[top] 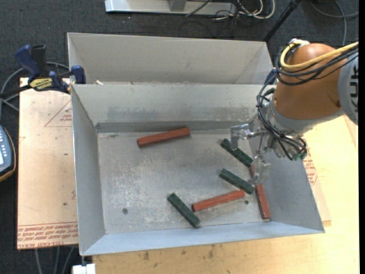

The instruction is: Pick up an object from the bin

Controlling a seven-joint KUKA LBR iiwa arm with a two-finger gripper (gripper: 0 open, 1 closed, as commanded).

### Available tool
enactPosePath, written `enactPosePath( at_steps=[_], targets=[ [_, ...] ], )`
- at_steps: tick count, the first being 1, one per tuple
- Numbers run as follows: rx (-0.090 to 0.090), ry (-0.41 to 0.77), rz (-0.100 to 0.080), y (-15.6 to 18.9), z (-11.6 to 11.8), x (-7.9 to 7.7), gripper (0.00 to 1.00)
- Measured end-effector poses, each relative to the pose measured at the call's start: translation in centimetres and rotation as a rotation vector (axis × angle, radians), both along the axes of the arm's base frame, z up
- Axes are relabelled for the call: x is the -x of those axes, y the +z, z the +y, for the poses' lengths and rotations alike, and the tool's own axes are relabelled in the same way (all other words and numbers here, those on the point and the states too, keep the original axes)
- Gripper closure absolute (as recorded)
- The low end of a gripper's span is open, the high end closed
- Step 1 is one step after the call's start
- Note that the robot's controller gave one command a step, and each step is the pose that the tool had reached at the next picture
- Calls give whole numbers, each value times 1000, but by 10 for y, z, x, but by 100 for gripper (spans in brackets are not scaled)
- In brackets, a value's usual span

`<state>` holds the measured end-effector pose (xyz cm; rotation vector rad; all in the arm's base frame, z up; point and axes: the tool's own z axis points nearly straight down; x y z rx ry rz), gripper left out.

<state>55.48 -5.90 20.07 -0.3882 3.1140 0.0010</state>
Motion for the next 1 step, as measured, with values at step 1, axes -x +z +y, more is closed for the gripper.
enactPosePath(
  at_steps=[1],
  targets=[
    [-1, 8, 0, -131, -27, 25, 0]
  ],
)
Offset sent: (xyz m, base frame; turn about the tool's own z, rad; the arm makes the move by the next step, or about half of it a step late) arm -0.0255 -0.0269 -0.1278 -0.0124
